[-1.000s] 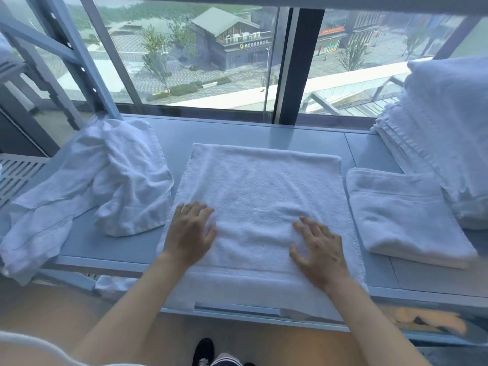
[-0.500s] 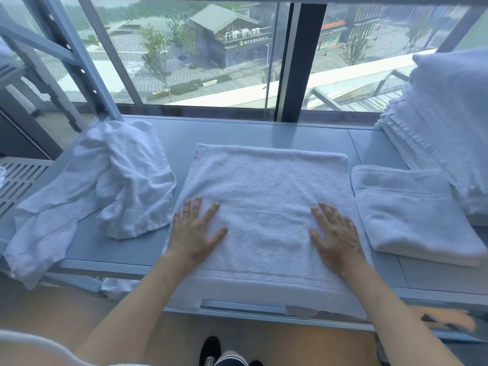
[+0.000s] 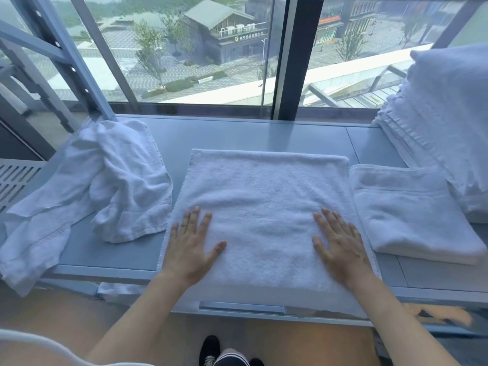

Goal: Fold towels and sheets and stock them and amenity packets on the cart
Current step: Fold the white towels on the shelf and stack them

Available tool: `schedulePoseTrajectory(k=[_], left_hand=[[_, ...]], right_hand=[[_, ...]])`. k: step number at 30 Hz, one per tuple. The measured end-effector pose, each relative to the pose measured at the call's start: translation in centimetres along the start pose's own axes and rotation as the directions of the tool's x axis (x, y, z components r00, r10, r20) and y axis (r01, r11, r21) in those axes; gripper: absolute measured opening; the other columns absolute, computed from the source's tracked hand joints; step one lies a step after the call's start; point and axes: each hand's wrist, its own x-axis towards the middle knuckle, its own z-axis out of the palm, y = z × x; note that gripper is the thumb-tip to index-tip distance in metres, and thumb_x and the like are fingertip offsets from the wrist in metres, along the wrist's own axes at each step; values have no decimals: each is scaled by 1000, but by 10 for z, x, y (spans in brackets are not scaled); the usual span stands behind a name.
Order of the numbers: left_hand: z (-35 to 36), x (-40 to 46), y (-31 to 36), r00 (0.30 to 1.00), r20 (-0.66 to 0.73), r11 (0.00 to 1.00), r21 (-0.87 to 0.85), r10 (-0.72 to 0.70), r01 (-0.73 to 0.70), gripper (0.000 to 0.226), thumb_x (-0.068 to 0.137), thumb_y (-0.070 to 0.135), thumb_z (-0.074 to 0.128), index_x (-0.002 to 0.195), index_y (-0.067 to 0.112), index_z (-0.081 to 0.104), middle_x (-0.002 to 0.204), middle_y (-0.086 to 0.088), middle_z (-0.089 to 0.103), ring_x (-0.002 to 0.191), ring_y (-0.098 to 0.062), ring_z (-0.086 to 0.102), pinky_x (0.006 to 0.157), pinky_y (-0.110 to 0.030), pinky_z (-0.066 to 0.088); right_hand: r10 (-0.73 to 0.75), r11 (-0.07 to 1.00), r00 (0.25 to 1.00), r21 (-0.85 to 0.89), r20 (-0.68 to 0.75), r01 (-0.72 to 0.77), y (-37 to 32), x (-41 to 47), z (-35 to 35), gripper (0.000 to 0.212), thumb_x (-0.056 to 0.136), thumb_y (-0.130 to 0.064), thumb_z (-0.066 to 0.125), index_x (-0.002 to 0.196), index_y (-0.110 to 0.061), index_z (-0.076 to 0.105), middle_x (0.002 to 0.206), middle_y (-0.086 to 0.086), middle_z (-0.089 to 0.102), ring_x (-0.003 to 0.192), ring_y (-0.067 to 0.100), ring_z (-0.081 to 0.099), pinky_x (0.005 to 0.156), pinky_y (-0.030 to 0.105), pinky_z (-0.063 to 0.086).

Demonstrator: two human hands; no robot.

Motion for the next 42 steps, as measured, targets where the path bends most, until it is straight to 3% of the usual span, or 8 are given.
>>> schedulePoseTrajectory(k=[5,8,12,21,32,36,39,42], left_hand=[[-2,5,5,995,-70,997,-11,-74,73,81,96,75,28,162,29,24,172,-6,11,159,-26,7,127,-49,14],[-10,28,17,988,-149,1000,-6,-28,27,67,98,57,50,152,17,44,164,-12,33,153,-34,26,120,-57,27],[-13,77,30,984,-35,984,-29,176,-177,69,103,57,38,164,27,20,173,1,11,159,-23,7,125,-57,13],[3,88,26,993,51,994,21,105,-106,76,97,71,13,164,37,4,173,9,-5,159,-15,-8,127,-51,-4],[12,-36,24,983,63,983,57,173,-177,73,99,73,6,162,40,-9,170,14,-19,156,-12,-23,127,-49,-8],[17,-57,12,983,27,982,54,182,-183,71,102,73,16,164,40,3,172,13,-5,159,-14,-8,125,-47,0],[12,-42,8,984,34,983,39,177,-178,72,99,75,11,163,44,-2,171,17,-12,157,-9,-16,127,-47,-4],[3,-26,9,984,66,986,19,165,-167,73,97,77,7,161,46,-7,169,19,-18,154,-6,-23,128,-48,-6]], right_hand=[[-14,1000,1000,-5,-6,14,1,-15,4,71,97,-63,15,164,-40,11,171,-18,-2,157,4,-9,128,43,1],[3,1000,1000,0,-24,-3,-5,-2,1,75,93,-64,19,162,-35,24,172,-11,11,158,12,6,126,46,11],[-5,1000,999,-2,-52,5,-11,41,-6,68,100,-57,37,162,-32,24,172,-6,12,159,17,9,125,49,16],[-12,999,999,-39,48,14,-2,63,-4,68,103,-57,33,164,-38,11,172,-14,-1,159,11,-5,128,46,0],[-76,996,996,-45,53,78,-2,-72,15,68,103,-66,11,162,-41,-11,169,-18,-21,156,9,-21,127,42,-8],[-93,993,995,-65,45,96,-11,-93,19,68,105,-64,15,164,-37,-6,171,-14,-14,158,13,-16,126,45,-5],[-78,992,995,-95,68,84,-15,-75,12,70,101,-67,14,163,-39,-7,170,-16,-18,156,9,-22,127,42,-4],[-65,995,997,-73,30,67,-23,-52,-3,69,99,-65,24,162,-35,22,172,-8,9,158,16,6,123,44,14]])
